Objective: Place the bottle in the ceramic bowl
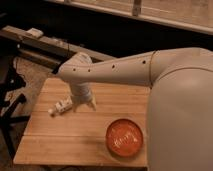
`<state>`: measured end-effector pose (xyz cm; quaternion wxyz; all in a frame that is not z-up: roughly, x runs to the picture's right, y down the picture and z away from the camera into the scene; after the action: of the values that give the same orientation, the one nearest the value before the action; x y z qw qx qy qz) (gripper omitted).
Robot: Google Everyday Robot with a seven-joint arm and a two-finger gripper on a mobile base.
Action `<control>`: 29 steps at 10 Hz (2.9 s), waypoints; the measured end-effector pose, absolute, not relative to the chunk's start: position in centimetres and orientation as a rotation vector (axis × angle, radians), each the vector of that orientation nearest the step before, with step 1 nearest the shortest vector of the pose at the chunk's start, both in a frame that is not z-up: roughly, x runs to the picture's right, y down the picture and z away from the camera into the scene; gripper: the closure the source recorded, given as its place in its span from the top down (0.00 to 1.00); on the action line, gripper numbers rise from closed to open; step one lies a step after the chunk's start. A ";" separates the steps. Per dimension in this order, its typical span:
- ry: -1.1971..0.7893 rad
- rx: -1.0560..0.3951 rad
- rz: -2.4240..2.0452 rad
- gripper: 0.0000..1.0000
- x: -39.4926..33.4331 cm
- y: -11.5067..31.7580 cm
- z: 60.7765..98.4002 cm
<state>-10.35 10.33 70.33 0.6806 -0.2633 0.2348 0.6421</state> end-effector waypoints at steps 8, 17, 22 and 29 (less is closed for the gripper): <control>0.527 -0.591 1.441 0.65 -10.3 10.3 70.3; 0.525 -0.590 1.442 0.65 -10.4 10.2 70.3; 0.525 -0.590 1.441 0.65 -10.4 10.3 70.3; 0.552 -0.598 1.422 0.65 -18.5 7.3 77.7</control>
<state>-18.48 7.31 77.74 0.6828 -0.2668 0.2461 0.6341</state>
